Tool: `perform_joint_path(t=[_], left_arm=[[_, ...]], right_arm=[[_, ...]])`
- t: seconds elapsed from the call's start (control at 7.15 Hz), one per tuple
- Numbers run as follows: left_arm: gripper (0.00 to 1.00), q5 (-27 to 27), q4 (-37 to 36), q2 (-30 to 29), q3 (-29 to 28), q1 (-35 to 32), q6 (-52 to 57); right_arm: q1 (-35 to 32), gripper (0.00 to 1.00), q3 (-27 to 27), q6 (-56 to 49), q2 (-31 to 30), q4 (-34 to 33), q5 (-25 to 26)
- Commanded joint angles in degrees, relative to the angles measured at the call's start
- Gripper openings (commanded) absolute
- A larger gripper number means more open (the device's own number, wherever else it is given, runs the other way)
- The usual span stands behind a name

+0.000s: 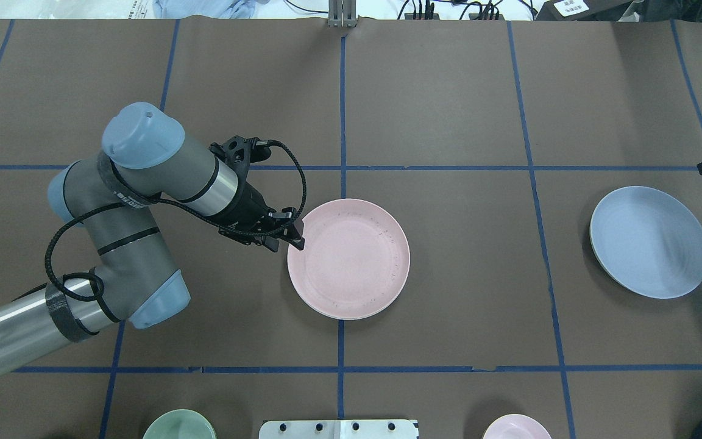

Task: Stack three plates with pink and blue

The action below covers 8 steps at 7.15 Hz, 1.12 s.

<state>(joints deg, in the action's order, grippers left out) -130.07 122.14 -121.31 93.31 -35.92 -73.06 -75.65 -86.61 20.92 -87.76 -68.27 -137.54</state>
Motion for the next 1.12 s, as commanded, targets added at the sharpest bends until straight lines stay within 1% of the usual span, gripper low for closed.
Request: perform_joint_path(t=[0.0,0.14,0.28,0.42,0.56,0.7,0.84,0.98], left_arm=[[1.0,-0.45,-0.06,0.37,2.31,-4.39,-0.51],[1.0,-0.45,-0.15,0.73,3.01,-6.25,-0.33],[1.0,-0.37,-0.24,0.73,3.02,-6.79,-0.33],[1.0,-0.36,-0.24,0.73,3.11,-6.88,-0.33],[1.0,-0.36,-0.33,0.73,3.63,-6.88,-0.42],[1.0,-0.36,-0.33,0.73,3.64,-6.88,-0.51],[1.0,-0.36,-0.41,0.73,4.07,-6.97,-0.51],[1.0,-0.28,-0.41,0.82,4.34,-7.06,-0.51]], right_arm=[[2.07,1.0,0.3,-0.17,-0.56,0.16,-0.01],[3.21,1.0,1.09,-0.26,-1.96,0.42,0.34],[4.27,1.0,2.66,-0.18,-2.06,2.86,0.34],[6.19,1.0,5.55,-0.17,-2.06,6.8,0.43],[6.56,0.98,9.75,-0.09,-2.06,12.75,0.34],[6.48,0.88,10.49,0.17,-2.15,14.55,0.08],[6.74,0.65,10.5,2.09,-2.15,14.75,-0.01],[6.92,0.01,9.89,3.59,-2.06,15.36,-0.27]])
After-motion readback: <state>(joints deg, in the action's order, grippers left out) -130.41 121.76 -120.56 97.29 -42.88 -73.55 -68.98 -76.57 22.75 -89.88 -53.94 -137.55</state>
